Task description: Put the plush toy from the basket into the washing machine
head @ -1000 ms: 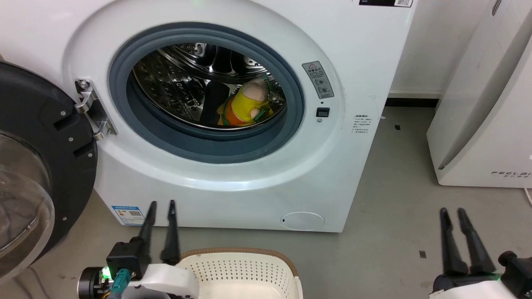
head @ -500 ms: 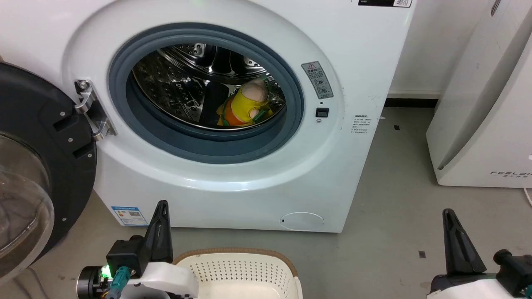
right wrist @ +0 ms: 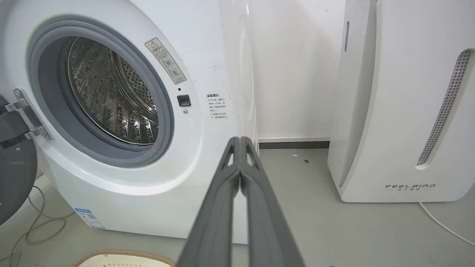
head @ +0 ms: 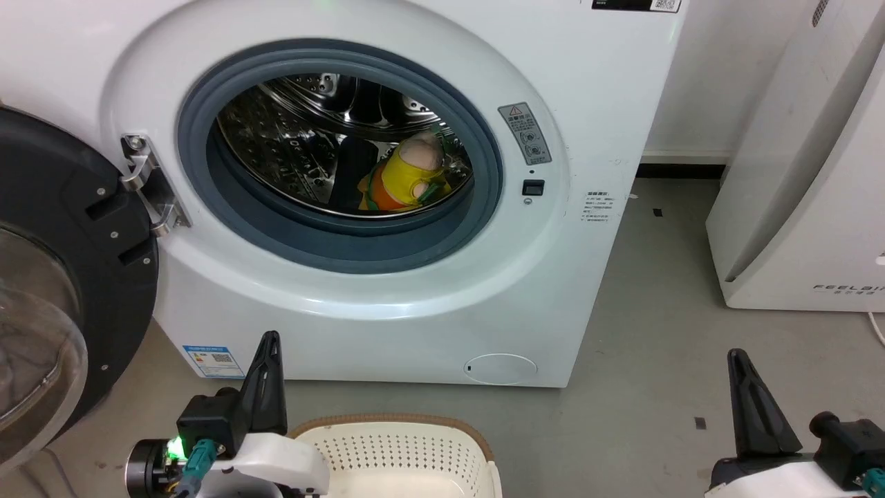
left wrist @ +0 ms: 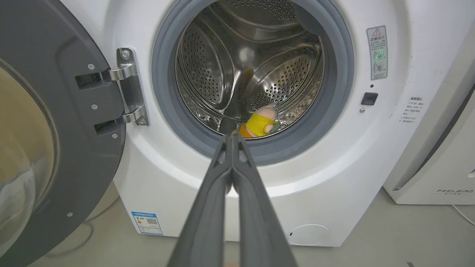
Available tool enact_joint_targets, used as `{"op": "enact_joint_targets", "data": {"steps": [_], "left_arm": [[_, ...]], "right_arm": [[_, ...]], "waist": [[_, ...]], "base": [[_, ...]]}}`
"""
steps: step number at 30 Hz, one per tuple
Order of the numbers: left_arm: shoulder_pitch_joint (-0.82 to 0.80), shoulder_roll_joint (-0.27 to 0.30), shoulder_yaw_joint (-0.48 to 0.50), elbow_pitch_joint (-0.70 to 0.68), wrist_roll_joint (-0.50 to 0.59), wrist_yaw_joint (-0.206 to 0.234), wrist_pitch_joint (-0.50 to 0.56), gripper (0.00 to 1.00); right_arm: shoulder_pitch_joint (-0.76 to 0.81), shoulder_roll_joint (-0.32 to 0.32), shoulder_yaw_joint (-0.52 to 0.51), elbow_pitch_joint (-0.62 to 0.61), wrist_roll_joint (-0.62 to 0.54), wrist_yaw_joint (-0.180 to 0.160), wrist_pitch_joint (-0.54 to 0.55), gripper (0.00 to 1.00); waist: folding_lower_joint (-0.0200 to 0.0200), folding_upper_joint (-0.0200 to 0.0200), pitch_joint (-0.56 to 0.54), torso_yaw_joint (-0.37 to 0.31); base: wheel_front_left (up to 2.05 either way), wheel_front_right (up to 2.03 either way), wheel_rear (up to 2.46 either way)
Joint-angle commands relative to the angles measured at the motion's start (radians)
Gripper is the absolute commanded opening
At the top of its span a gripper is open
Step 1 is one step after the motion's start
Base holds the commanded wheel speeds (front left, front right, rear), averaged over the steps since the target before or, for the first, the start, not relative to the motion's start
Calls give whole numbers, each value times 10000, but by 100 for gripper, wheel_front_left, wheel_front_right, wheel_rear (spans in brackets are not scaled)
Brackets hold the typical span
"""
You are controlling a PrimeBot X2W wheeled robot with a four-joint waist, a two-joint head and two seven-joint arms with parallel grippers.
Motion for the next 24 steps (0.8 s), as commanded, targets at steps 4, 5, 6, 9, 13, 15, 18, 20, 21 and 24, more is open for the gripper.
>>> {"op": "enact_joint_targets", "data": {"steps": [4, 5, 6, 9, 13, 15, 18, 20, 21, 24], "left_arm": [[86, 4, 50, -132, 136, -55, 124, 0], [88, 4, 55, -144, 146, -60, 145, 0], [91, 4, 60, -156, 156, -66, 165, 0], [99, 4, 74, -193, 185, -83, 226, 0], [110, 4, 92, -242, 225, -106, 308, 0], [115, 4, 101, -267, 244, -118, 349, 0], [123, 4, 115, -304, 274, -135, 410, 0], [128, 5, 125, -328, 294, -147, 451, 0], [131, 5, 129, -341, 304, -152, 472, 0], [139, 5, 143, -377, 333, -170, 533, 0]], "right_arm": [[-160, -1, 39, -56, -151, -2, 126, 0], [-166, -1, 45, -58, -168, -2, 146, 0], [-172, -1, 51, -61, -185, -3, 167, 0], [-190, -1, 70, -69, -235, -3, 228, 0], [-214, -1, 94, -79, -303, -3, 311, 0], [-226, -2, 106, -84, -337, -3, 352, 0], [-244, -2, 125, -92, -387, -3, 414, 0], [-256, -2, 137, -97, -421, -4, 455, 0], [-262, -2, 143, -100, -438, -4, 475, 0], [-280, -2, 162, -108, -488, -4, 537, 0]], "waist": [[0, -1, -3, -15], [0, -1, -4, -18], [0, -1, -5, -22], [0, -1, -7, -32], [0, -1, -10, -46], [0, -1, -12, -53], [0, -1, -14, -64], [0, -1, -16, -71], [0, -1, -17, -74], [0, -1, -19, -85]], "base": [[0, 0, 0], [0, 0, 0], [0, 0, 0], [0, 0, 0], [0, 0, 0], [0, 0, 0], [0, 0, 0], [0, 0, 0], [0, 0, 0], [0, 0, 0]]}}
